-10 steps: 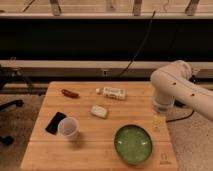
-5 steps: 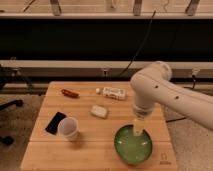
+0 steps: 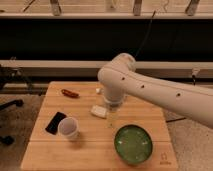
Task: Move the arm in a circular motion
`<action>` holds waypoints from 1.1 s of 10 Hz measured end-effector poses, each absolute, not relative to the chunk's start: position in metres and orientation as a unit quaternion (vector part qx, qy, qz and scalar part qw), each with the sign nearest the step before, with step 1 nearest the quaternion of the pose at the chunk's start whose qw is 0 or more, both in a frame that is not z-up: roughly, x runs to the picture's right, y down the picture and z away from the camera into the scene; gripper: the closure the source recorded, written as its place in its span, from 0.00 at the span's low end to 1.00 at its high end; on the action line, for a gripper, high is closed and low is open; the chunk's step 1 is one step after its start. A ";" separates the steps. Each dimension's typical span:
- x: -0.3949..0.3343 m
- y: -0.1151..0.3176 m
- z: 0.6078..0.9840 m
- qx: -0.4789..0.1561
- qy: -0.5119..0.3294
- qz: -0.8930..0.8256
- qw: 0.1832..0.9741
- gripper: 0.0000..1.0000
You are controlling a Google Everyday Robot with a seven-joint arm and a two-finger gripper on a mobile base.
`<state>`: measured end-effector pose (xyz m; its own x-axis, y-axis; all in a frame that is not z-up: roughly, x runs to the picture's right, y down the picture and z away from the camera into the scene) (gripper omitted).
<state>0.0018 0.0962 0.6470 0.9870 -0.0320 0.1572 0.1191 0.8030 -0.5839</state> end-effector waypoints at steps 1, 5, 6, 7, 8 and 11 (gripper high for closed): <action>-0.010 0.084 0.658 -0.308 -0.081 -0.061 0.946 0.20; -0.016 0.034 0.715 -0.298 -0.101 -0.106 0.943 0.20; -0.011 0.021 0.733 -0.295 -0.100 -0.115 0.943 0.20; -0.010 0.013 0.743 -0.294 -0.100 -0.119 0.943 0.20; -0.007 0.002 0.759 -0.292 -0.097 -0.125 0.943 0.20; 0.037 -0.021 0.801 -0.295 -0.077 -0.109 0.946 0.20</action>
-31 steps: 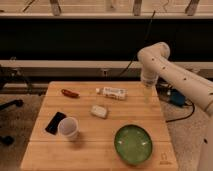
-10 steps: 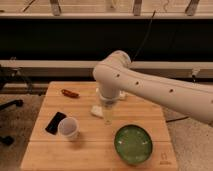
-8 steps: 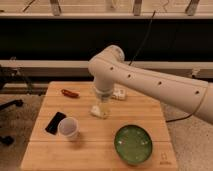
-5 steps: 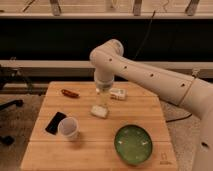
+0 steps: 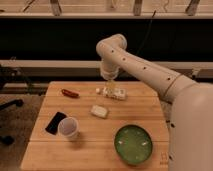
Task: Move the arm in a circular motion
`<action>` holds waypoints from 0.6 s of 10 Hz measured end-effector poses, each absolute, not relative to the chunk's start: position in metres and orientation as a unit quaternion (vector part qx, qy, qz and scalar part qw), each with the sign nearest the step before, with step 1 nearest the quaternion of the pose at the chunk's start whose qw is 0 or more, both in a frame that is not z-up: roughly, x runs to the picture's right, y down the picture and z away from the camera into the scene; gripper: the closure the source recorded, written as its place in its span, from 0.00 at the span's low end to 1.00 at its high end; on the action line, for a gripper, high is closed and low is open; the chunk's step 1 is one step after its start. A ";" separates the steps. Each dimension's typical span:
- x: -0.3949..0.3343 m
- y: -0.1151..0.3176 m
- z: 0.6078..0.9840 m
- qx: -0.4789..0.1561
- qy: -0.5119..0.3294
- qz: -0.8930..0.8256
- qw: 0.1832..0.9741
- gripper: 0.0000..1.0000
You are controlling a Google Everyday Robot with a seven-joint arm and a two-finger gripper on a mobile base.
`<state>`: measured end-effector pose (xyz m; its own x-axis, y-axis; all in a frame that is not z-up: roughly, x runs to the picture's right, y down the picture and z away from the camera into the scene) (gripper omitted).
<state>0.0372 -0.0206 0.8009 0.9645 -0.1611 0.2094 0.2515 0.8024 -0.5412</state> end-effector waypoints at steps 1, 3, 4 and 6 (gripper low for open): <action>0.055 -0.025 0.809 -0.296 -0.071 -0.098 0.947 0.20; 0.101 -0.034 0.824 -0.300 -0.052 -0.067 0.950 0.20; 0.118 -0.036 0.827 -0.302 -0.043 -0.056 0.951 0.20; 0.169 -0.038 0.831 -0.306 -0.015 -0.020 0.952 0.20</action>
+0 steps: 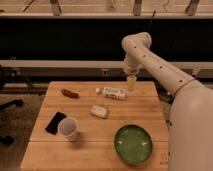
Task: Move the arm in a circular motion
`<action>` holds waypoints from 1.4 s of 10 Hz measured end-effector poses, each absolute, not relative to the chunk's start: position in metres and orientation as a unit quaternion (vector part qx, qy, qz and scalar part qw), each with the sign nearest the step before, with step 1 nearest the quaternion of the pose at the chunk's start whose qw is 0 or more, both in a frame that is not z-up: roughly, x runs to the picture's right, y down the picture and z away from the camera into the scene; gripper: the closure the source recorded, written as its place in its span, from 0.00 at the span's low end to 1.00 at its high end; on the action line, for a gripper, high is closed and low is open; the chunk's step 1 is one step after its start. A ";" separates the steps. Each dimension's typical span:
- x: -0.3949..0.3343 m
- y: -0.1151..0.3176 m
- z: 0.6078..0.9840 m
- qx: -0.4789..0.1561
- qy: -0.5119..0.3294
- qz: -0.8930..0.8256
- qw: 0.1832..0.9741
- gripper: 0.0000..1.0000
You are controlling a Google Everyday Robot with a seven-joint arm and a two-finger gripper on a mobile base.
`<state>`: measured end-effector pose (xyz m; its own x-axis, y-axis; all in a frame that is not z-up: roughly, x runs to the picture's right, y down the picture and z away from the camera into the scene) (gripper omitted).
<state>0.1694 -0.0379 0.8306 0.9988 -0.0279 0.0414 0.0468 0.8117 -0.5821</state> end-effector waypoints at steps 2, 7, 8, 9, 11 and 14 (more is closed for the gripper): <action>0.203 -0.029 0.826 -0.313 0.007 0.009 0.950 0.20; 0.240 0.022 0.779 -0.326 0.036 0.064 0.942 0.20; 0.243 0.034 0.768 -0.328 0.036 0.074 0.941 0.20; 0.245 0.045 0.755 -0.328 0.036 0.083 0.940 0.20; 0.243 0.061 0.736 -0.329 0.034 0.092 0.939 0.20; 0.222 0.087 0.704 -0.331 0.025 0.096 0.938 0.20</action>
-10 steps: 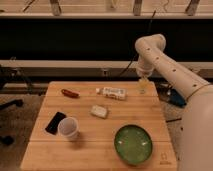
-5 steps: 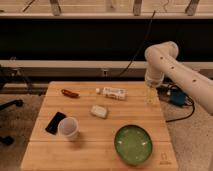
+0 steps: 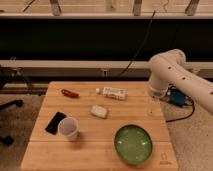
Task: Move the arm in a circular motion
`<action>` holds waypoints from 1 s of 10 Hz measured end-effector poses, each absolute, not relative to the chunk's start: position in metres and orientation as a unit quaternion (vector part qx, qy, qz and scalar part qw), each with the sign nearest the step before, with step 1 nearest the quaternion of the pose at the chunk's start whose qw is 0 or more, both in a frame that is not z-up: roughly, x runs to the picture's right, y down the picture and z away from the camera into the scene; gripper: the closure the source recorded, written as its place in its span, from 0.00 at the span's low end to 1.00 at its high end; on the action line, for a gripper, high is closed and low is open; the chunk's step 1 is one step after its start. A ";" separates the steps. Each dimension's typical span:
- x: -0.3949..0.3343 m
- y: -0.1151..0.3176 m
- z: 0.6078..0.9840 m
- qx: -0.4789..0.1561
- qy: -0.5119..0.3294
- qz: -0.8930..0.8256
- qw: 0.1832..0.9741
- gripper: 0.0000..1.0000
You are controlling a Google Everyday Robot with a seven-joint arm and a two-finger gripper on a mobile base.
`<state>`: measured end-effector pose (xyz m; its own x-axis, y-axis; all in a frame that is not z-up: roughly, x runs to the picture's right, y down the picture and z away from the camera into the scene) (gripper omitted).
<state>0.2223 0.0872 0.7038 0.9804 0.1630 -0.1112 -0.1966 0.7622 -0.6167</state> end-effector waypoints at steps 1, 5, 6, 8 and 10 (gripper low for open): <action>0.211 0.093 0.697 -0.333 0.021 0.093 0.938 0.20; 0.147 0.104 0.679 -0.338 -0.019 0.068 0.938 0.20; 0.125 0.103 0.680 -0.338 -0.038 0.058 0.938 0.20; 0.093 0.097 0.687 -0.335 -0.069 0.034 0.939 0.20; 0.063 0.079 0.705 -0.327 -0.101 0.005 0.940 0.20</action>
<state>0.0634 0.0795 0.7050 0.9795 0.0764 0.1864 0.0559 0.7858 -0.6159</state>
